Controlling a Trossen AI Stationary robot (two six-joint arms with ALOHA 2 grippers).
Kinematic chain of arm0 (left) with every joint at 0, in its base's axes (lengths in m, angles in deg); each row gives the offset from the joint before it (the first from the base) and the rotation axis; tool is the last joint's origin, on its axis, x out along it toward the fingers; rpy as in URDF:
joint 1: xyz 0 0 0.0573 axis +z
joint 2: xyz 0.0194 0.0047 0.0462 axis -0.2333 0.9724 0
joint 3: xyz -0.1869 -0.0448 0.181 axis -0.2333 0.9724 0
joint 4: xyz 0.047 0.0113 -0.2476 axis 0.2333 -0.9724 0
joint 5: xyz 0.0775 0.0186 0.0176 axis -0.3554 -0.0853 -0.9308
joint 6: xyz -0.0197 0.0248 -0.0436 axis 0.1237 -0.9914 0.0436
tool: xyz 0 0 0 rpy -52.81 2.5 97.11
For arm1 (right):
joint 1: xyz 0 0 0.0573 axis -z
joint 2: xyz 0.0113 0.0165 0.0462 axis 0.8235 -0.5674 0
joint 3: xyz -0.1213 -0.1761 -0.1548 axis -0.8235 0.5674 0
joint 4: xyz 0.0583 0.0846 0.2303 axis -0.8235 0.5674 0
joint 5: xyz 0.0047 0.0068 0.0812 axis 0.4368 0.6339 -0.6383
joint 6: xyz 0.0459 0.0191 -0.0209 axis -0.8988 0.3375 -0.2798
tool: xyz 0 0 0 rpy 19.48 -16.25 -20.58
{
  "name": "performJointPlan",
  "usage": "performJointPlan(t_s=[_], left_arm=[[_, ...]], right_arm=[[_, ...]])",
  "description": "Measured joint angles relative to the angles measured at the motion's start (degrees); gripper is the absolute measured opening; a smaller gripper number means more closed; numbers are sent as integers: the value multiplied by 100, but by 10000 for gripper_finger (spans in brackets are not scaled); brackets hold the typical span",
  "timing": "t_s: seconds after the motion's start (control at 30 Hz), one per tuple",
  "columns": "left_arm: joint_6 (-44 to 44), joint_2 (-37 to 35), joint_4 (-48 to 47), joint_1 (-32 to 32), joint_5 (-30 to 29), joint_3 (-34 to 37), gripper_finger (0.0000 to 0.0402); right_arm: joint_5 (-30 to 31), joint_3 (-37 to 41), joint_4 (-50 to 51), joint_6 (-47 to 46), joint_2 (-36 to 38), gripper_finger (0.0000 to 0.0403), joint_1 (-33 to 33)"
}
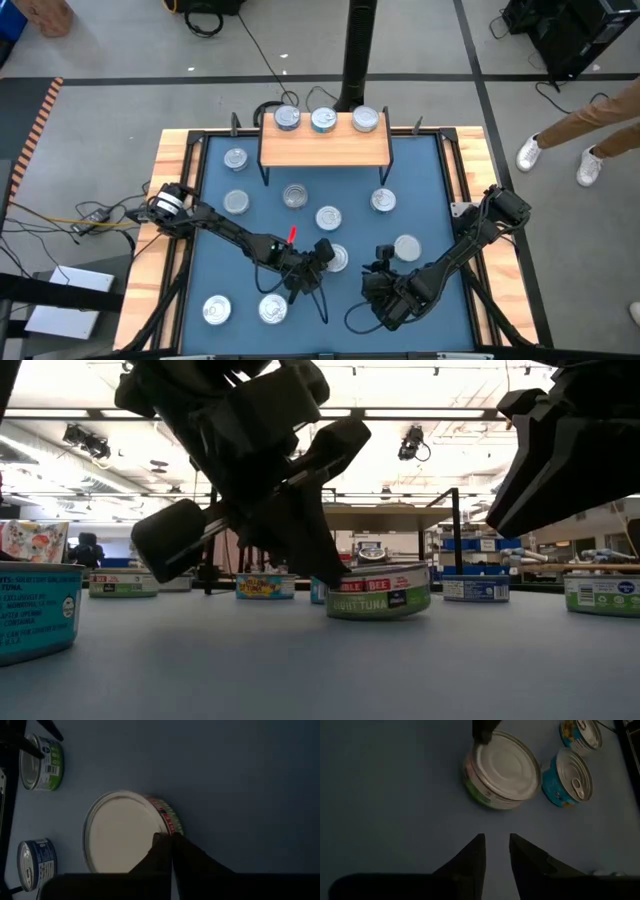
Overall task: Stack canned seafood by type on shelf
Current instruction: Stack the green tuna can on top of the green tuna can on the shelf
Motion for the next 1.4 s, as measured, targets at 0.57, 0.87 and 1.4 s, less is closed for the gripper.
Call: performJointPlan(t_s=[0.57, 0.87, 1.4], left_arm=[[1457, 37, -419, 345, 905, -615, 1], [2088, 27, -233, 530, 1185, -627, 0], [2715, 13, 119, 763, 1788, -635, 0]], right_arm=[[318, 0, -949, 1451, -651, 195, 43], [1121, -2, -1128, 1156, -1020, 277, 117], [1193, -2, -1316, 1325, -1084, 264, 477]])
